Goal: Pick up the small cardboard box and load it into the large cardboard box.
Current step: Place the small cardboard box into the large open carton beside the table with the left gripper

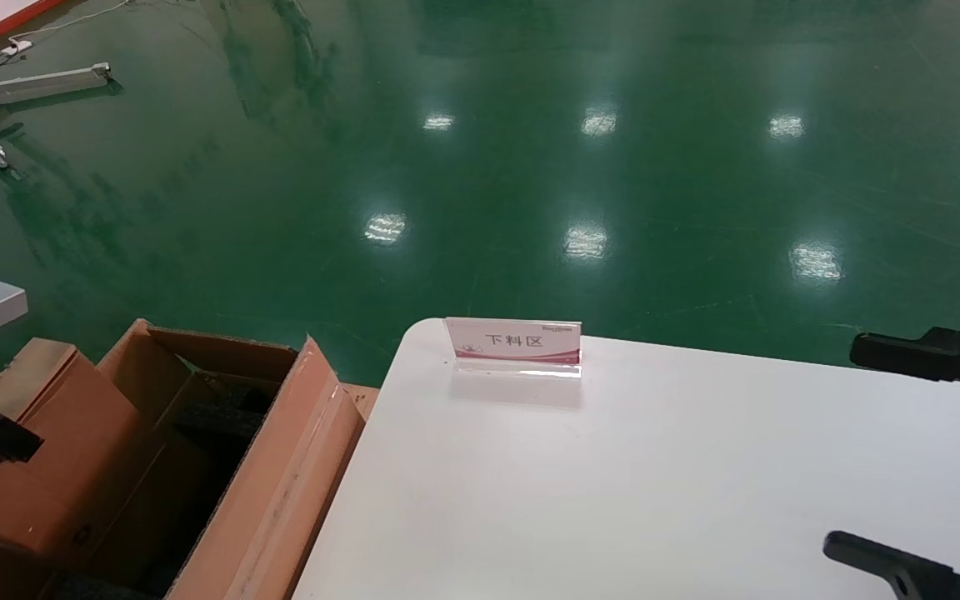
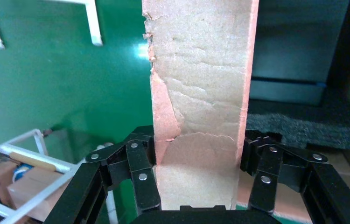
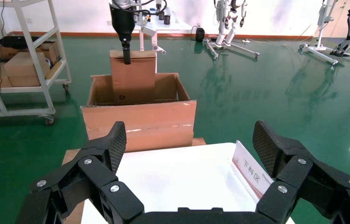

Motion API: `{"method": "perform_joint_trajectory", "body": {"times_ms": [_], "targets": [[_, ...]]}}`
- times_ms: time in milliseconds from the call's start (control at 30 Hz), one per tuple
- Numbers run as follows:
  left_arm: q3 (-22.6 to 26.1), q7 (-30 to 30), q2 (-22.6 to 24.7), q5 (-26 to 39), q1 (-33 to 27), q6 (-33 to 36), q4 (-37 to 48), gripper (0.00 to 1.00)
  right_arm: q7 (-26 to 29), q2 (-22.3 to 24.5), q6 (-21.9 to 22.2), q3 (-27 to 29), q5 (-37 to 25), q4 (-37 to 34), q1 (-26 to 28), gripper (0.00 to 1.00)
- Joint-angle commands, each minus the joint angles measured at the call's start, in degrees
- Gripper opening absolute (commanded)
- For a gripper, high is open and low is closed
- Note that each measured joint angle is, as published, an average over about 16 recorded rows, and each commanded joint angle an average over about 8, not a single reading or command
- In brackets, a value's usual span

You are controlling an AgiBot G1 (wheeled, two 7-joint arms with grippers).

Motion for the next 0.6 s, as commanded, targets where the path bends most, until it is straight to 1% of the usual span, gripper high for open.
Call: {"method": "perform_joint_trajectory", "body": {"times_ms": [33, 600], "targets": [[-0.1, 0.0, 0.0, 0.6, 0.4, -1.0, -0.1, 0.00, 0.0, 0.0, 0.0, 0.0, 0.0, 0.0, 0.0, 1.00], [-0.5, -0.8, -0.3, 2.2, 4.5, -5.1, -1.2, 0.00, 0.0, 0.0, 0.0, 0.0, 0.0, 0.0, 0.0, 1.00]]}}
